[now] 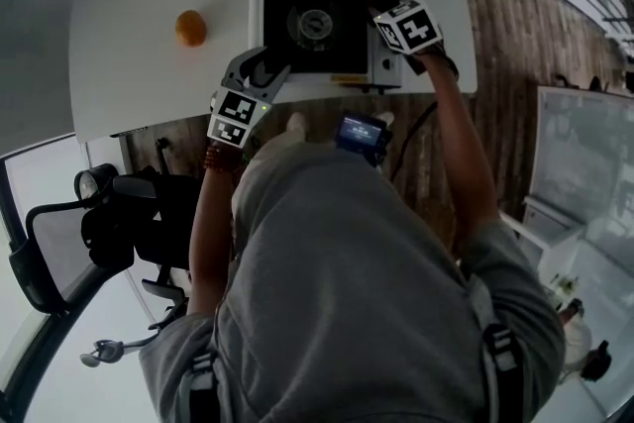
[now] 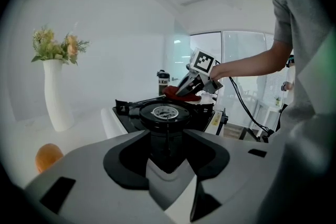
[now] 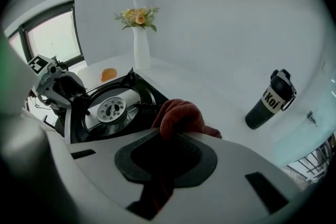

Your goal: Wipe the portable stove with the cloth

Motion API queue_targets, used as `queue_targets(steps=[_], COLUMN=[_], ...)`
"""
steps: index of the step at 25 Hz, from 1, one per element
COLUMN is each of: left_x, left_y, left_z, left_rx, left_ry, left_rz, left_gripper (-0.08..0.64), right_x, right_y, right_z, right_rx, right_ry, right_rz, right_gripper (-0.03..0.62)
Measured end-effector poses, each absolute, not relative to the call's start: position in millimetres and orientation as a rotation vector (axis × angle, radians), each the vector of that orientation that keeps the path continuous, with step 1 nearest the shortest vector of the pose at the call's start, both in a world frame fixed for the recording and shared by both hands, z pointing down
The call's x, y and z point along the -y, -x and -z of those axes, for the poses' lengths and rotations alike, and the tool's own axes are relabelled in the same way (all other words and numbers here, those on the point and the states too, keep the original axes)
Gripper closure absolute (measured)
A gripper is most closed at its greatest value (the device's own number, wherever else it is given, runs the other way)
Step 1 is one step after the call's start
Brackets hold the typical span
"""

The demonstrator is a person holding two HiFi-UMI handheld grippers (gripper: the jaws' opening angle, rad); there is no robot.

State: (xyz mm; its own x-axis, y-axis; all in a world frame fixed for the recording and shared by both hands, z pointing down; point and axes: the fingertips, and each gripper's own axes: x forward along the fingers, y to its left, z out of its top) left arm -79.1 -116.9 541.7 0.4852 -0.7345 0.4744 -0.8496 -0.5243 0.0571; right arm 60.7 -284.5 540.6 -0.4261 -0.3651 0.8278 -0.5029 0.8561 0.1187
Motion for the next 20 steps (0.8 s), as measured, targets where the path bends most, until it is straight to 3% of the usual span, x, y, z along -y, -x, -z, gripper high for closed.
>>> queue_targets(steps=[20], left_x=[119], left_y=[81], left_z=[-542], left_rx=[1.402], left_ry=[-2.456], left_rz=[-0.592], left_gripper=[0.357], right_x=[227], right_y=[-44], right_z=[-541], right_rx=[2.038], right_ry=[-0.476], right_rz=[-0.018], right_gripper=[0.54])
